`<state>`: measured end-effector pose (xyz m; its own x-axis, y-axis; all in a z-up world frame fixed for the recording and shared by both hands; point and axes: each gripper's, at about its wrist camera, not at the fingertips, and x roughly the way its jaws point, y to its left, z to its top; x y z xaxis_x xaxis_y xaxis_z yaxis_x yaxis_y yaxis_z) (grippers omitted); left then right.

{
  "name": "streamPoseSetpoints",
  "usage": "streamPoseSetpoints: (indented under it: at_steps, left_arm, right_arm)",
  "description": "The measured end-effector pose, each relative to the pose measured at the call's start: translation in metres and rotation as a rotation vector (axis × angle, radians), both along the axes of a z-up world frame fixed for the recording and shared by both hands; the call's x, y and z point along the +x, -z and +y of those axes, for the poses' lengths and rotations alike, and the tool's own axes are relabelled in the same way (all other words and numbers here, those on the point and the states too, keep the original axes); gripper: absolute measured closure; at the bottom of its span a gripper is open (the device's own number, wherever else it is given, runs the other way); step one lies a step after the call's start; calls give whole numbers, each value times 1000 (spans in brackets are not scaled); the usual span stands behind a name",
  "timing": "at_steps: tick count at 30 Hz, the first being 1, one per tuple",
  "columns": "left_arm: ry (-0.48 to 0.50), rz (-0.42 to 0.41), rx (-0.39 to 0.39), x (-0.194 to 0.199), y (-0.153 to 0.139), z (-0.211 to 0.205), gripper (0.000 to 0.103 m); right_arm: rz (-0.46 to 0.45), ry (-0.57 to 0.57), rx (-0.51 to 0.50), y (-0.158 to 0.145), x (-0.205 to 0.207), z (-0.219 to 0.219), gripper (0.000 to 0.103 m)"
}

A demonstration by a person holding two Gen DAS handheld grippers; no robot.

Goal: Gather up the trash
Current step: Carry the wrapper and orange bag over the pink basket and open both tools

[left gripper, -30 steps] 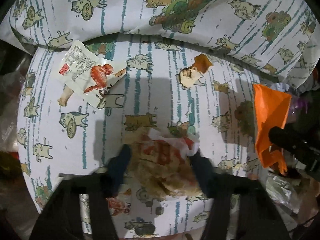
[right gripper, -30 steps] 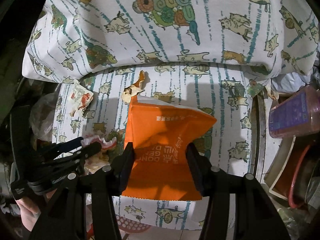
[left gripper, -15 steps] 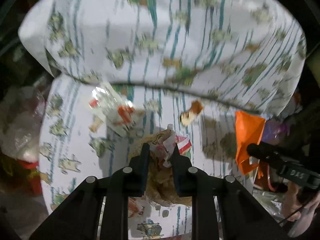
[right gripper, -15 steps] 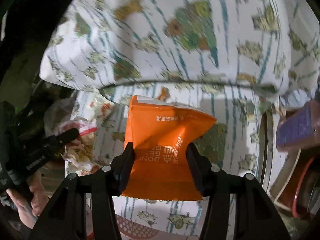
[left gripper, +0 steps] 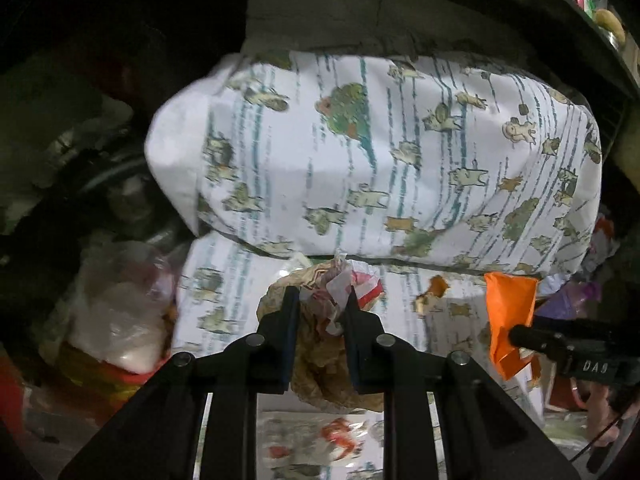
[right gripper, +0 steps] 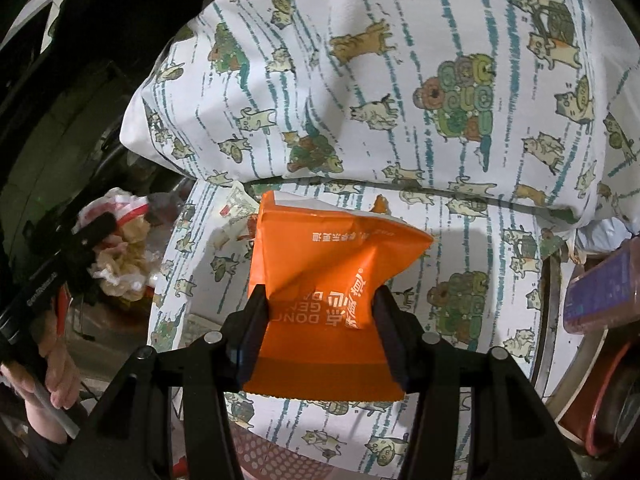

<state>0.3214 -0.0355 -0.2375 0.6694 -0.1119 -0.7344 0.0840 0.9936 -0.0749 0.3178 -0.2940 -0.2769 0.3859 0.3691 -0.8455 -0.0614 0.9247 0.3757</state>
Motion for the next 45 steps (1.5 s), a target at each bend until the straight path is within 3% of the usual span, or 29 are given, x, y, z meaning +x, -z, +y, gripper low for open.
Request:
streamPoseSetpoints:
  at_steps: [3,11,20,23,29,35,39,45]
  left_arm:
    - [15,-35,18,-22,-12,4,81]
    - [49,-40,-70,-69,-57,17,81]
    - [73,-13,-129,-128,-81,24,81]
    - [76,15,-84,-145,-77,17,81]
    - [117,66,-91,-170,-55,9,81]
    - [105,129,-77,-177,-16,10,81]
    - [110,266,-78,-170,33,10,81]
    - [117,429,-106,-166,81,12,81]
  right_arm:
    - [-4,9,8,-5,-1,1,52]
    - [-102,4,-39,-52,-19,9,52]
    - [-216,-16,84,-119,-105,25,52]
    - [-230,-20,102,-123,-133,37,52]
    - [-194,6,113,-98,-172,49,52]
    - [-65,-13,116,-43,-181,54,52]
    - [20,2,83,-7,-182,60,52]
    - [169,-48,106,42,-186,74,52]
